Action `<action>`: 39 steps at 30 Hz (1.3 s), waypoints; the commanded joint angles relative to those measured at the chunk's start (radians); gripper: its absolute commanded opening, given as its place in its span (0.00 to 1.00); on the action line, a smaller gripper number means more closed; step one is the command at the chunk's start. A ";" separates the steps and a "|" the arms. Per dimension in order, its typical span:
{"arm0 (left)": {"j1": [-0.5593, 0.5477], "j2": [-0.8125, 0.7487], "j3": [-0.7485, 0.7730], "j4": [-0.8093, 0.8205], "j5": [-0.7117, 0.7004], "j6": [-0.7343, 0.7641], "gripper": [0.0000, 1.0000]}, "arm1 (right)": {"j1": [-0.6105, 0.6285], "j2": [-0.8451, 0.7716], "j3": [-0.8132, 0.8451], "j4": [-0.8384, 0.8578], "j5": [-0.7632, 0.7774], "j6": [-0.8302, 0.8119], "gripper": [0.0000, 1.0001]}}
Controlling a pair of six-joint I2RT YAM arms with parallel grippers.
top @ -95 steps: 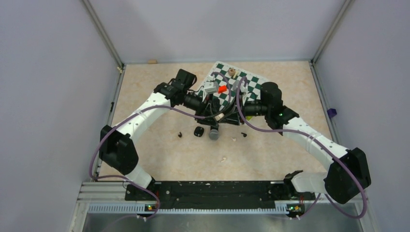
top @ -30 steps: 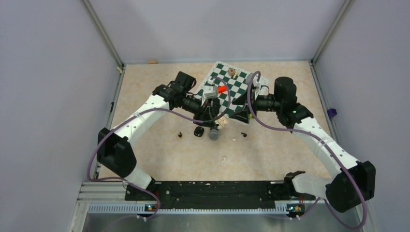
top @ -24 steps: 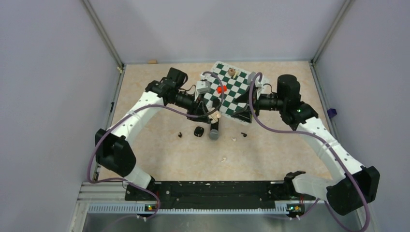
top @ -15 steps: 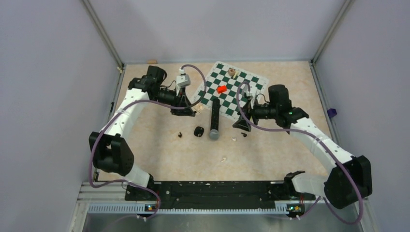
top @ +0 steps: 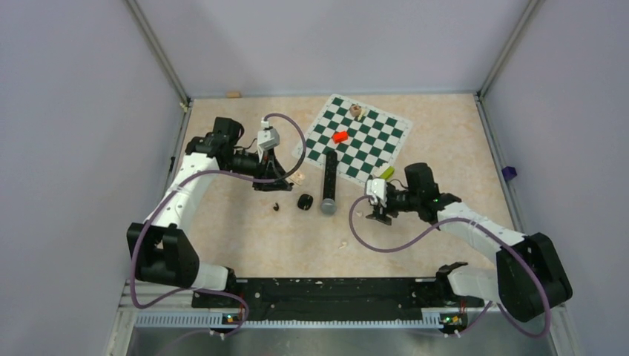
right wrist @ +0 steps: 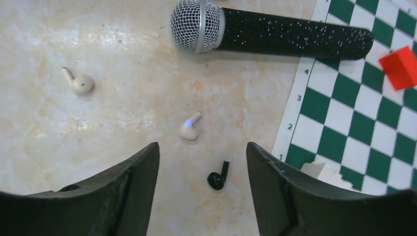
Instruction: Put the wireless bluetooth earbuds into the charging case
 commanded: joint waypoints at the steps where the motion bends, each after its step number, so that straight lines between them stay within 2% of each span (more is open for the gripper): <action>1: -0.002 -0.039 -0.018 0.078 0.025 -0.028 0.00 | 0.059 0.044 0.000 0.134 0.049 -0.211 0.61; 8: -0.004 -0.043 -0.037 0.094 0.036 -0.032 0.00 | 0.108 0.132 -0.001 0.129 0.099 -0.347 0.48; 16: -0.009 -0.038 -0.041 0.098 0.045 -0.032 0.00 | 0.127 0.168 -0.019 0.124 0.132 -0.429 0.46; 21: -0.011 -0.038 -0.042 0.098 0.047 -0.032 0.00 | 0.149 0.211 -0.014 0.124 0.157 -0.428 0.41; 29: -0.014 -0.036 -0.046 0.101 0.051 -0.032 0.00 | 0.184 0.264 -0.012 0.139 0.208 -0.423 0.38; 34: -0.015 -0.038 -0.047 0.101 0.053 -0.032 0.00 | 0.190 0.279 -0.008 0.143 0.221 -0.419 0.30; 39: -0.014 -0.038 -0.048 0.102 0.056 -0.033 0.00 | 0.192 0.290 0.003 0.127 0.221 -0.411 0.28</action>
